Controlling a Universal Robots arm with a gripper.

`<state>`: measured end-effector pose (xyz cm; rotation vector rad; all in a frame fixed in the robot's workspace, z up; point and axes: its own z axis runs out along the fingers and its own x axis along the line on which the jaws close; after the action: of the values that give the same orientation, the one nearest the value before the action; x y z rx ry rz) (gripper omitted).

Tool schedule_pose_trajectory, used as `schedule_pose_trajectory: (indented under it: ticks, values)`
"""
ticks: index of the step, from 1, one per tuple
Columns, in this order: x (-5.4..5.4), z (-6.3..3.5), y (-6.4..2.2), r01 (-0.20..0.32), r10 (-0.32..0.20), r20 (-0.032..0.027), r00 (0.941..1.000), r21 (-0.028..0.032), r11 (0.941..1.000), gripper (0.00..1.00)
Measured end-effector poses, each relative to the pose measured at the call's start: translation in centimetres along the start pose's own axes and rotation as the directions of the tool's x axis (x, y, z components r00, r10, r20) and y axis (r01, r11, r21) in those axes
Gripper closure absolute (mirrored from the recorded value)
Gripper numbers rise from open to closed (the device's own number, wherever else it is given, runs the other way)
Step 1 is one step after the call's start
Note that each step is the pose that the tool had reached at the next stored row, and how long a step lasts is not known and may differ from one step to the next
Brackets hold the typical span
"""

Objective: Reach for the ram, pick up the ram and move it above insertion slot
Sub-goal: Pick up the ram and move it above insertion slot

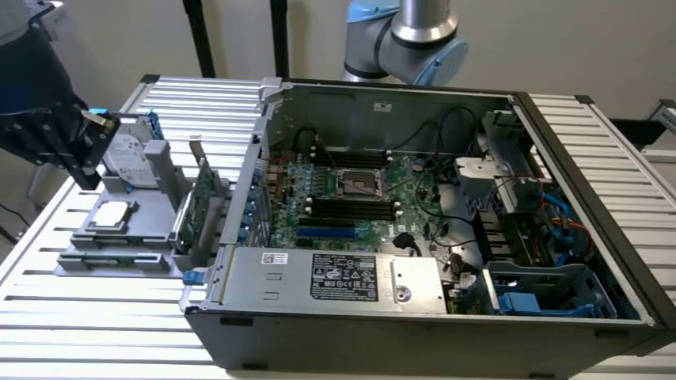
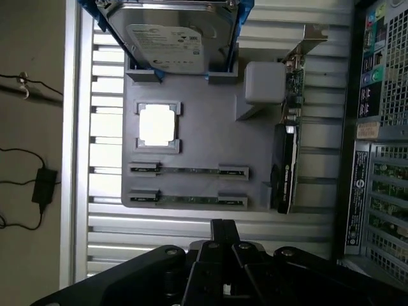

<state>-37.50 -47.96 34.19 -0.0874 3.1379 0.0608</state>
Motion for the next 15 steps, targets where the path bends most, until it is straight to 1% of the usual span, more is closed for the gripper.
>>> schedule_pose_trajectory:
  ticks: [2,4,6,8,11,15]
  values:
    - [0.01,0.0,0.0,0.035,-0.035,-0.0008,0.9994,-0.0005,0.9994,0.89]
    - [0.01,0.0,0.0,0.071,-0.071,-0.0018,0.9975,-0.0009,0.9975,0.89]
    - [0.01,0.01,0.0,0.108,-0.108,-0.0026,0.9941,-0.0015,0.9941,0.89]
    - [0.01,0.01,0.0,0.144,-0.144,-0.0036,0.9896,-0.0019,0.9896,0.89]
    - [0.01,0.01,0.0,0.197,-0.197,-0.0055,0.9804,-0.0025,0.9804,0.89]
    - [0.01,0.01,0.0,0.268,-0.268,-0.0083,0.9633,-0.0034,0.9633,0.89]
